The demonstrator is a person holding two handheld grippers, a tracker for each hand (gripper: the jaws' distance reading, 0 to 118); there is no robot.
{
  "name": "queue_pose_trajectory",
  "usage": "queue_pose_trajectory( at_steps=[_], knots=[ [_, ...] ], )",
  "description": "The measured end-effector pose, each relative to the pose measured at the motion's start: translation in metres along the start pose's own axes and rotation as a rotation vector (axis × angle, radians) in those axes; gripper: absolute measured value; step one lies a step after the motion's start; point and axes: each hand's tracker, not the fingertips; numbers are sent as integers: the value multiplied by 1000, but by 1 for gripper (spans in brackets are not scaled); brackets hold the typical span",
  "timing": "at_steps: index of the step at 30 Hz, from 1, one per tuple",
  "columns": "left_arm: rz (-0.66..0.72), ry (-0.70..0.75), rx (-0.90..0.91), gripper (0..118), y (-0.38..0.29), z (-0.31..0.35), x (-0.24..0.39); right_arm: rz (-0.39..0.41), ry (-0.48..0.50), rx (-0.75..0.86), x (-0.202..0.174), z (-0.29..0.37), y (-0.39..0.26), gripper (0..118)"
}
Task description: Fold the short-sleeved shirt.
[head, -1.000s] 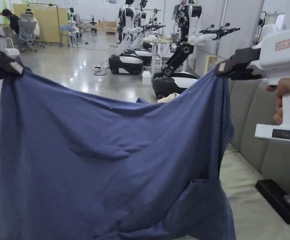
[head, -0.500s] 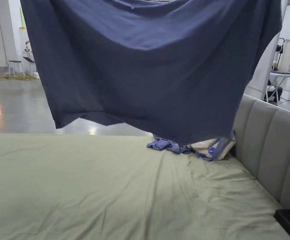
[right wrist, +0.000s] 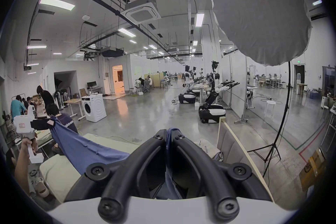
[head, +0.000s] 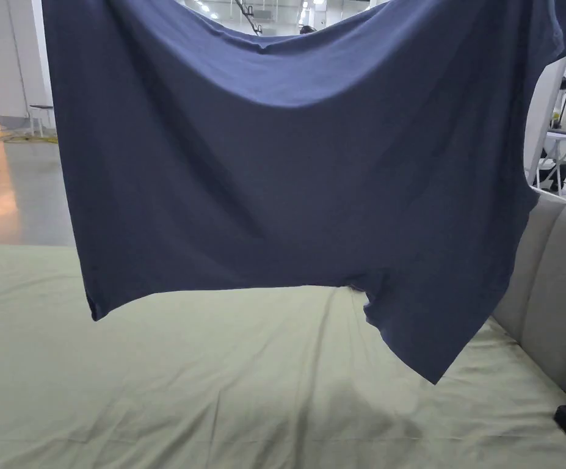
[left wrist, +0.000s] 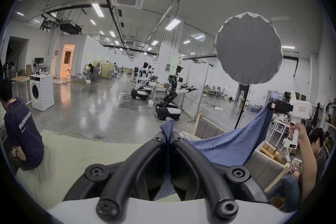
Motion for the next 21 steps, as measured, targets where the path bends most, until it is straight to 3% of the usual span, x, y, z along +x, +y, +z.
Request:
queue_pose_trajectory(
  at_steps=[12,15,18,21],
  knots=[
    [81,119,8,5,-33,-100,-43,14,-46,-3,-8,-127,-14,5],
    [84,104,22,5,-30,-130,-54,62,-89,38,-15,-157,-7,5],
    [42,127,46,5,-25,-149,-57,57,-73,101,-21,-174,2,5],
    [52,81,122,5,-23,-157,-62,102,-85,179,-27,-184,7,5]
  ],
)
